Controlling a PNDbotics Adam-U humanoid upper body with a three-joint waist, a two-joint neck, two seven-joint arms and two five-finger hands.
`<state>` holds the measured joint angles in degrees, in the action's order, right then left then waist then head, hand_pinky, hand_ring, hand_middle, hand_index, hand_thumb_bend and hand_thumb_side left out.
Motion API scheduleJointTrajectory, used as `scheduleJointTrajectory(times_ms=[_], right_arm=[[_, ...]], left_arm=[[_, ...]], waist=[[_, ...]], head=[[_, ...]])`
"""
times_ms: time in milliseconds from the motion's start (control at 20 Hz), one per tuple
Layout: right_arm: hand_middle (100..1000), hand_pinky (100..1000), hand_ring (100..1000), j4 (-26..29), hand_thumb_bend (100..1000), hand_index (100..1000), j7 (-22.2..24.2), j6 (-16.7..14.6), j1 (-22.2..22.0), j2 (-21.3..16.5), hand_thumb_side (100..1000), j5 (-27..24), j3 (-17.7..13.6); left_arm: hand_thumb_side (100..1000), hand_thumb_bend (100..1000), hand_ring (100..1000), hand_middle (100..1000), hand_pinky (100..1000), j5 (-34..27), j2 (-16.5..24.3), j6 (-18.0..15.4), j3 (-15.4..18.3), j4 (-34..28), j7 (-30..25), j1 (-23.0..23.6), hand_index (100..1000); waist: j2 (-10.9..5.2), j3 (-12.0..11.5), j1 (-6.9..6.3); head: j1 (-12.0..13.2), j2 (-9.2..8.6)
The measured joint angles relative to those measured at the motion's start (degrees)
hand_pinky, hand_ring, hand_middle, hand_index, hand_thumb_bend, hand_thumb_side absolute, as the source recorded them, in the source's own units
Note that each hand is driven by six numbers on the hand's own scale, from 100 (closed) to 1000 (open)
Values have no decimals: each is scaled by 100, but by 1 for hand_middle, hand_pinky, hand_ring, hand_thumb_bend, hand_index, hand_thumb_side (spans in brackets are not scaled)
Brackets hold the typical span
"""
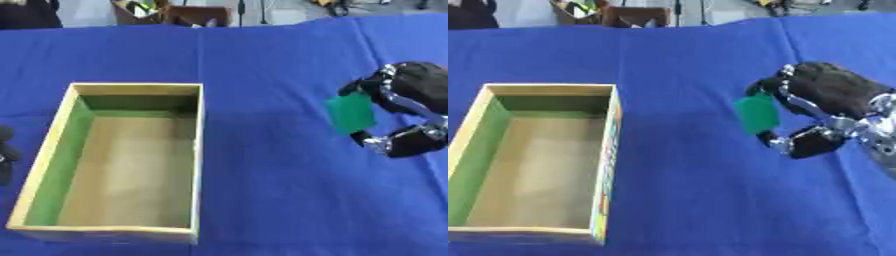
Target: Pick up objects on the table and place them in the box.
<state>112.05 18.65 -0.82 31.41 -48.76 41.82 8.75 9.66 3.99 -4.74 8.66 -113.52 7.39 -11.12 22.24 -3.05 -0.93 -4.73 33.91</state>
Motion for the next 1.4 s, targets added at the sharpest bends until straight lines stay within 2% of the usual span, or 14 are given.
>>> scheduleJointTrajectory(times_ms=[150,350,650,700,750,1150,1400], right_arm=[[200,655,529,101,100,269,-191,175,591,188,198,-246,-12],[199,652,528,129,100,268,-144,268,1381,570,198,-408,151],[195,653,524,-86,100,265,164,281,2318,1459,198,-419,527],[193,655,523,-170,100,265,207,269,2438,1624,141,-407,590],[192,656,522,-268,100,264,245,250,2537,1779,198,-384,655],[190,660,525,-1501,100,264,392,-109,3067,2742,198,228,1246],[194,666,536,-2240,100,264,537,-663,3263,3147,198,665,1626]], left_arm=[[911,100,353,489,100,0,0,1,-1,0,-3,1,495],[911,100,353,489,100,0,0,7,-3,0,-13,4,496],[913,100,353,489,100,-5,0,23,-38,0,-49,4,496],[931,100,353,489,100,-7,0,25,-38,0,-60,4,496],[913,100,353,489,100,-9,0,29,-40,0,-70,4,496],[913,100,354,489,100,-59,0,42,-130,0,-155,3,496],[915,100,354,489,100,-105,1,48,-185,0,-211,4,495]], waist=[[-5,-15,2],[-22,-52,29],[-42,-126,84],[-42,-146,97],[-43,-164,110],[-66,-351,175],[-73,-438,178]], head=[[-34,0],[-77,2],[-151,3],[-167,3],[-184,3],[-340,3],[-382,16]])
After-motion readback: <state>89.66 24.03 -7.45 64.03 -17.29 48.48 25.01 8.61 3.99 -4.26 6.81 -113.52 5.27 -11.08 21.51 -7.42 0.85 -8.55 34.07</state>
